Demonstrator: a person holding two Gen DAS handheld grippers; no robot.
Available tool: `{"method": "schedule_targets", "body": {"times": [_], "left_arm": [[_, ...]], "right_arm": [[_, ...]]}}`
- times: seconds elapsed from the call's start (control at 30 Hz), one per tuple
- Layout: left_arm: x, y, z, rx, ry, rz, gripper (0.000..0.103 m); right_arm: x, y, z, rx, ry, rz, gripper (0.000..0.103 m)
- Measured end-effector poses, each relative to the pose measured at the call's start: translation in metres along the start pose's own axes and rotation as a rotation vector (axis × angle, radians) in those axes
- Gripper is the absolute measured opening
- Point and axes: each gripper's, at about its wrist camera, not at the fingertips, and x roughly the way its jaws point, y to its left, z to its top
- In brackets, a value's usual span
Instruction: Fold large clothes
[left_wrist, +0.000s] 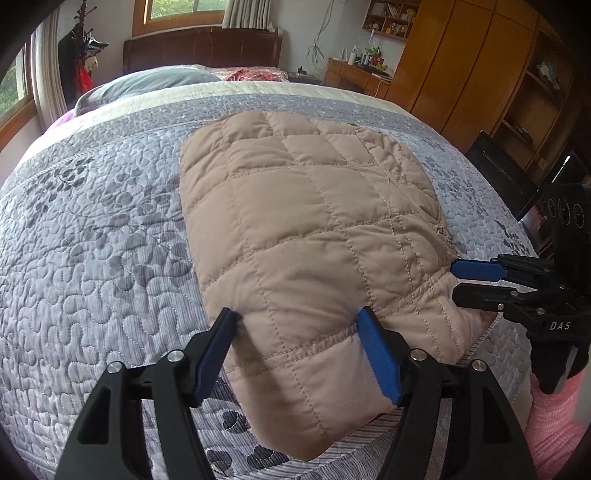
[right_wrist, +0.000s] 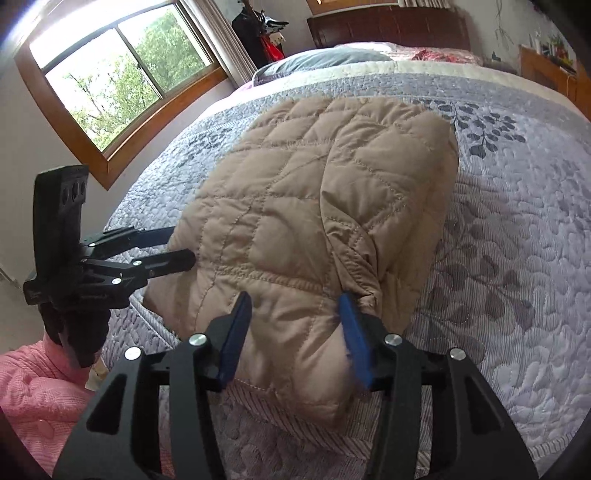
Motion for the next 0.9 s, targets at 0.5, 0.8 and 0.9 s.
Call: {"method": "schedule_targets", "body": {"times": [0.5, 0.8, 0.9], "left_arm": [[-0.029, 0.017, 0.004, 0.009, -0.057, 0.016, 0.083], [-0.019, 0.031, 0.008, -0.003, -0.028, 0.007, 0.084], [-0.015, 0.035, 0.009, -0.013, -0.017, -0.004, 0.084]], "right_arm": [[-0.027, -0.056, 0.029, 0.205, -0.114, 0.085, 0.09], [0.002, -0.092, 0.028, 0.314, -0.056, 0.172, 0.09], [0.011, -0.099, 0.031, 0.326, -0.046, 0.196, 0.09]]}}
